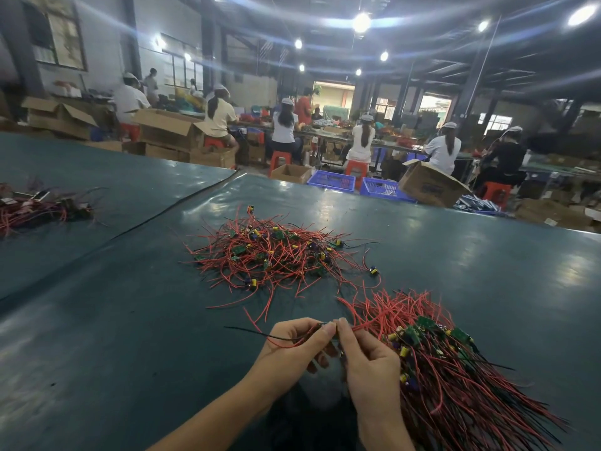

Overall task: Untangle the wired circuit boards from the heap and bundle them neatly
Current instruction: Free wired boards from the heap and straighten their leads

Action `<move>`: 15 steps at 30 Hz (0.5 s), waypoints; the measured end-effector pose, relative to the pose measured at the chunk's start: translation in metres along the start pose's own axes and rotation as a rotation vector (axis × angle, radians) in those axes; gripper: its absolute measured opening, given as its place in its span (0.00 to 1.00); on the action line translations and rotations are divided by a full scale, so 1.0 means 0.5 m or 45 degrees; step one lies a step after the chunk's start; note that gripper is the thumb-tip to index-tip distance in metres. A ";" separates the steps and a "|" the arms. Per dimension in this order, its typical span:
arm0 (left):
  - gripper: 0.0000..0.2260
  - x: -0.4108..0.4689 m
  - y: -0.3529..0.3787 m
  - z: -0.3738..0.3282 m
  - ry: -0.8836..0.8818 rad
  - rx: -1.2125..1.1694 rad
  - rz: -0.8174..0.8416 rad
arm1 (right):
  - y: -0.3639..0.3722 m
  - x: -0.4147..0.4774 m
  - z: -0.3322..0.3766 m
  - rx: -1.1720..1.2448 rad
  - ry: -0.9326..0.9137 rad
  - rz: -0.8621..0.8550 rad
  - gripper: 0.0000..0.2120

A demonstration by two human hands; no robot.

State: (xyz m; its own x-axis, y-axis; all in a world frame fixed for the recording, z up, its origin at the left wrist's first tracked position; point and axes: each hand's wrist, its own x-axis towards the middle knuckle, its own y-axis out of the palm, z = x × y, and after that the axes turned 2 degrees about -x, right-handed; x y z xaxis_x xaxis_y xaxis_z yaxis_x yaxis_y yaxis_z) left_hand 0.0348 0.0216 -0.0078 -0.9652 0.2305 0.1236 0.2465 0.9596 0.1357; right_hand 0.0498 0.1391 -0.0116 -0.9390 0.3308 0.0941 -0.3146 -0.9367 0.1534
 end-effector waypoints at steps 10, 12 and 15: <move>0.14 0.006 -0.008 -0.019 -0.036 -0.037 0.041 | -0.056 0.038 0.034 0.363 0.128 -0.399 0.10; 0.12 0.006 -0.008 -0.019 -0.094 -0.138 0.004 | -0.057 0.035 0.033 0.382 0.114 -0.369 0.11; 0.10 0.011 -0.012 -0.021 -0.181 -0.352 -0.133 | -0.048 0.025 0.032 0.419 0.085 -0.256 0.12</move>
State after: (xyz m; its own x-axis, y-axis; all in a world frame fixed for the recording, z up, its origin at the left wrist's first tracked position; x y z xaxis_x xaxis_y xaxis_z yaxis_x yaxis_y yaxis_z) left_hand 0.0288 0.0155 0.0026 -0.9843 0.1718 -0.0408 0.1409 0.9035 0.4047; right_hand 0.0480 0.1678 0.0017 -0.8734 0.4860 -0.0326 -0.4424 -0.7633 0.4708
